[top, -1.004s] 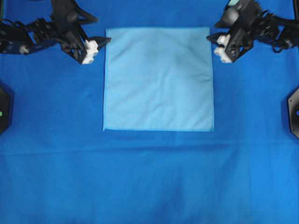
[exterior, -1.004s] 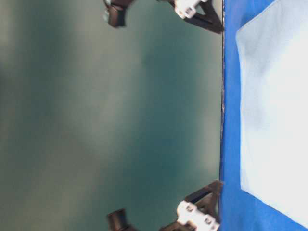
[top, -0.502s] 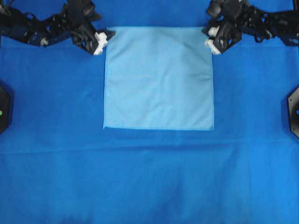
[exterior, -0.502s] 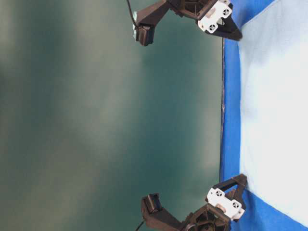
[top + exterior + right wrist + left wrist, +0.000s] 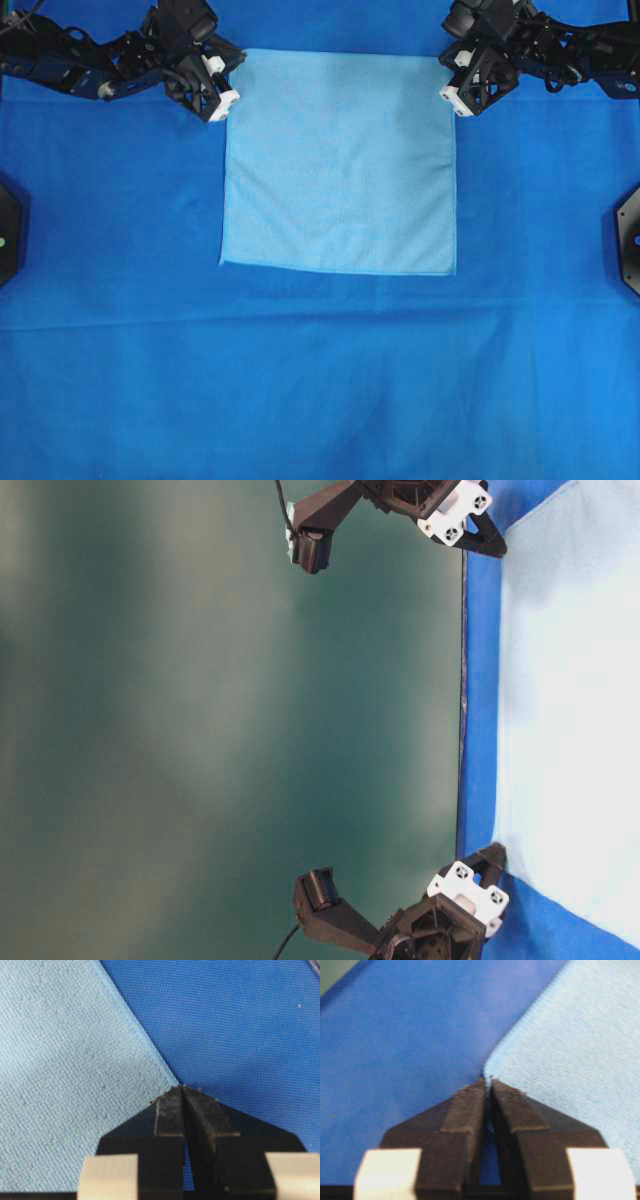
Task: Fold the light blue towel.
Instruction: 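Fold the top edge down toward the bottom edge with both grippers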
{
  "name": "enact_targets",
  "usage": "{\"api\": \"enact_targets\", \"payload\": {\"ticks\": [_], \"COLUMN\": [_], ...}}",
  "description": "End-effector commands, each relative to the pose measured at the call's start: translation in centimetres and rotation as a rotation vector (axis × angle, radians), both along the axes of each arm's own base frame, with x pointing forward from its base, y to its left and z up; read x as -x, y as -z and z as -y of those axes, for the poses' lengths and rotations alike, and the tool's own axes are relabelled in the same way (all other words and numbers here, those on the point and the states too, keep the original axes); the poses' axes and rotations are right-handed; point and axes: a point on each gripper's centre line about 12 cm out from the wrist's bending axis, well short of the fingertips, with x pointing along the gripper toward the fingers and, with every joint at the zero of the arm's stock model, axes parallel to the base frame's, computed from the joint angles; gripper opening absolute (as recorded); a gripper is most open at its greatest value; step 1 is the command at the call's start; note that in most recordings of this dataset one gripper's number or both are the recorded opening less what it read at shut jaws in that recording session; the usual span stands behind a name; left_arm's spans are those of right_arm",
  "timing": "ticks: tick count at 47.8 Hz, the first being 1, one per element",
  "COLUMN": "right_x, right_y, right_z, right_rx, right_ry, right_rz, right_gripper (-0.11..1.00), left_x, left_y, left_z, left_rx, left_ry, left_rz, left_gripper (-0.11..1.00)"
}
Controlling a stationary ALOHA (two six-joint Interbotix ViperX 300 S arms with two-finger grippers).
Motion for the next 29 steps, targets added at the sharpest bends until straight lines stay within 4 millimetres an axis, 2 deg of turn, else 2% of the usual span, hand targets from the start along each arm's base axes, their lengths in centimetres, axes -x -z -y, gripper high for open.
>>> {"api": "enact_targets", "payload": {"ticks": [1, 9, 14, 23, 29], "right_x": [-0.4, -0.3, -0.3, -0.5, -0.6], "right_y": [-1.9, -4.2, -4.9, -5.0, -5.1], "right_z": [0.3, -0.3, -0.8, -1.1, -1.7], "right_rx": [0.038, 0.07, 0.074, 0.069, 0.064], "right_ry": [-0.004, -0.014, -0.024, -0.032, -0.042], "right_rz": [0.04, 0.074, 0.08, 0.075, 0.076], "right_gripper": [0.0, 0.0, 0.0, 0.0, 0.0], "left_x": [-0.2, 0.1, 0.1, 0.0, 0.1], "left_y": [-1.6, -4.9, -6.2, -6.4, -6.6], "left_z": [0.8, 1.0, 1.0, 1.1, 1.9], "left_rx": [-0.013, -0.044, -0.073, -0.082, -0.081], "left_ry": [0.027, 0.035, 0.045, 0.052, 0.074], "left_rz": [0.009, 0.041, 0.06, 0.059, 0.053], "left_gripper": [0.02, 0.02, 0.02, 0.02, 0.02]}}
